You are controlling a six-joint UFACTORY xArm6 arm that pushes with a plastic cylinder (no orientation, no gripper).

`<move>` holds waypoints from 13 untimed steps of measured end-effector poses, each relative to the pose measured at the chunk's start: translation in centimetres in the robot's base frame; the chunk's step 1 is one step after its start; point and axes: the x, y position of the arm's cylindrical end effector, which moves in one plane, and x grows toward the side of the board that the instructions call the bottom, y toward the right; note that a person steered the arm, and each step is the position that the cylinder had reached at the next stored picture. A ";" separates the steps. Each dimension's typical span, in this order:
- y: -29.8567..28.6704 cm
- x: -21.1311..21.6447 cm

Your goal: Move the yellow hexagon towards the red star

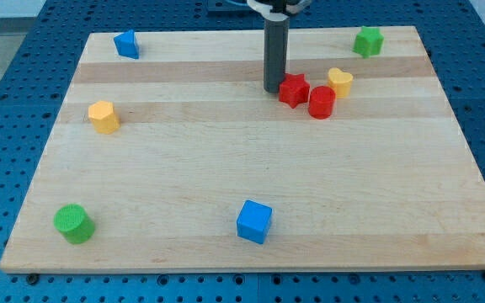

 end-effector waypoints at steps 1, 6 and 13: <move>-4.9 0.0; -30.1 6.1; -17.8 1.5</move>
